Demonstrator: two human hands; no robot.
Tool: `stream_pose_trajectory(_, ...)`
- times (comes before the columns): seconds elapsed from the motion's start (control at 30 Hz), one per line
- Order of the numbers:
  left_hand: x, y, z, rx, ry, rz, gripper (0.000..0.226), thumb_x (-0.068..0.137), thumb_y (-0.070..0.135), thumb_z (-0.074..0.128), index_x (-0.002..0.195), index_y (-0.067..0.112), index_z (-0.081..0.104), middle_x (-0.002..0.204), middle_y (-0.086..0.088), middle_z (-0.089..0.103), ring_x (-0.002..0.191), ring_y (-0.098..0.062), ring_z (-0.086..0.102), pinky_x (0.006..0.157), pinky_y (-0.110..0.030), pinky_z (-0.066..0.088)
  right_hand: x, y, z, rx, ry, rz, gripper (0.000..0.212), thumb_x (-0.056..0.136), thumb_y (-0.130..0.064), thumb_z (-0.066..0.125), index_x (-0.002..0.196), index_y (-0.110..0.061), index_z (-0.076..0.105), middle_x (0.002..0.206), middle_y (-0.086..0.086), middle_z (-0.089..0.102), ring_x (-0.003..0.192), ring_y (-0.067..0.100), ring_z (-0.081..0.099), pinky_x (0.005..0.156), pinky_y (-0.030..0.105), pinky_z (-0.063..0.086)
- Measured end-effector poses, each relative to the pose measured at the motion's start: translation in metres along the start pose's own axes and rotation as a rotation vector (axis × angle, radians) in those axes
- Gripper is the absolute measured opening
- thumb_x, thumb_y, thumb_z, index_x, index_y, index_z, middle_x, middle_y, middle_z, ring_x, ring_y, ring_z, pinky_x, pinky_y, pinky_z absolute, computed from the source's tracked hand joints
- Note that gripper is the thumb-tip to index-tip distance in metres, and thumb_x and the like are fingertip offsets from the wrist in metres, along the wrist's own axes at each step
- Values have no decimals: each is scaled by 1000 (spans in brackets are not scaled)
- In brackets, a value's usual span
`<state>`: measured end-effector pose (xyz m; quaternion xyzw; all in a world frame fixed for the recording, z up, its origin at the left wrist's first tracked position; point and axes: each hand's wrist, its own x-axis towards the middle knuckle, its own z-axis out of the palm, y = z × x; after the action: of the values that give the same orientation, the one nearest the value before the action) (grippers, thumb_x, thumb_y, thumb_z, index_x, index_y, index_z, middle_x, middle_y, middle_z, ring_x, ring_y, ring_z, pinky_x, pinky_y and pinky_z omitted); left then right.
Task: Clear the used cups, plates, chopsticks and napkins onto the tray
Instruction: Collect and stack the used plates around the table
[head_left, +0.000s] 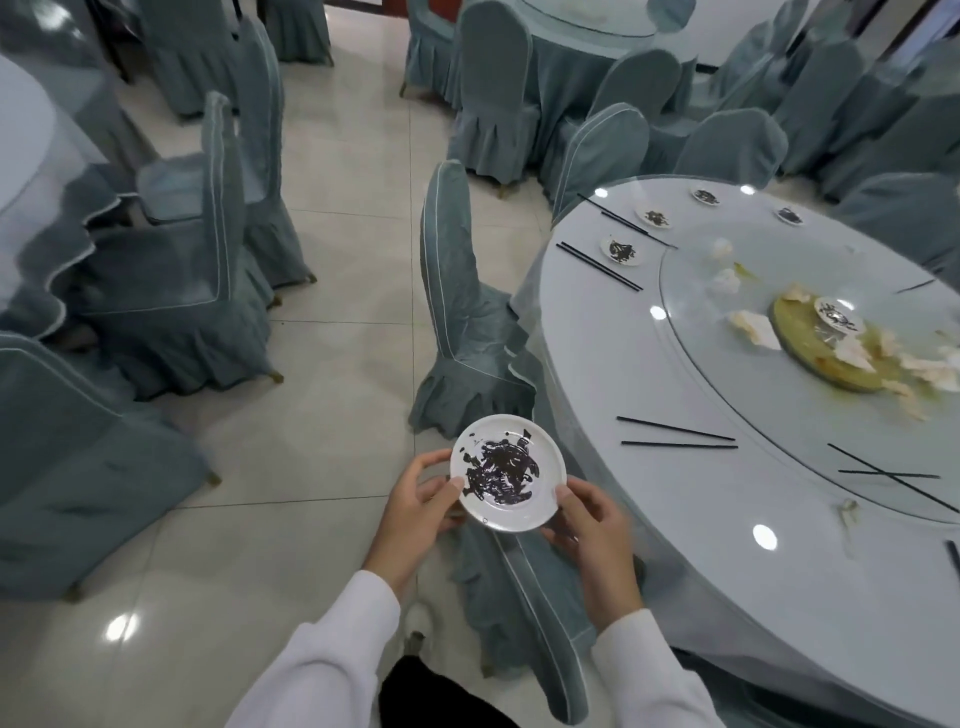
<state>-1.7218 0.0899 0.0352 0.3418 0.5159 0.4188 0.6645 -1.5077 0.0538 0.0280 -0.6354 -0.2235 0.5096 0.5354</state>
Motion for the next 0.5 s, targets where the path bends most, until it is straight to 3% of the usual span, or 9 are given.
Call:
stream_pose_trajectory(0.1, 29, 10, -7, 21, 7, -28, 31, 104, 8, 61, 133, 19, 61, 112, -4, 80, 94, -20, 76, 80, -31, 64, 28, 2, 23, 14, 29, 5, 10, 99, -18, 72, 106, -21, 80, 106, 12, 79, 84, 21, 76, 67, 29, 61)
stream_pose_trajectory(0.27, 98, 35, -9, 101, -4, -56, 33, 105, 10, 61, 136, 22, 60, 123, -2, 76, 98, -24, 76, 82, -36, 65, 93, -3, 57, 42, 79, -16, 12, 99, -22, 73, 107, -30, 79, 106, 2, 80, 89, 20, 77, 69, 28, 61)
stream_pose_trajectory(0.37, 142, 53, -4, 147, -34, -79, 31, 104, 12, 62, 132, 25, 61, 120, 1, 77, 94, -19, 78, 76, -33, 64, 129, -11, 66, 86, 106, -1, 14, 99, -26, 73, 108, -34, 78, 106, 1, 80, 90, 21, 77, 71, 28, 61)
stream_pose_trajectory(0.5, 187, 66, 16, 198, -73, -119, 32, 104, 12, 62, 133, 24, 62, 112, -4, 80, 84, -16, 77, 75, -34, 64, 159, -23, 65, 150, 167, 7, 13, 98, -24, 74, 107, -33, 78, 105, 0, 80, 78, 14, 75, 67, 26, 60)
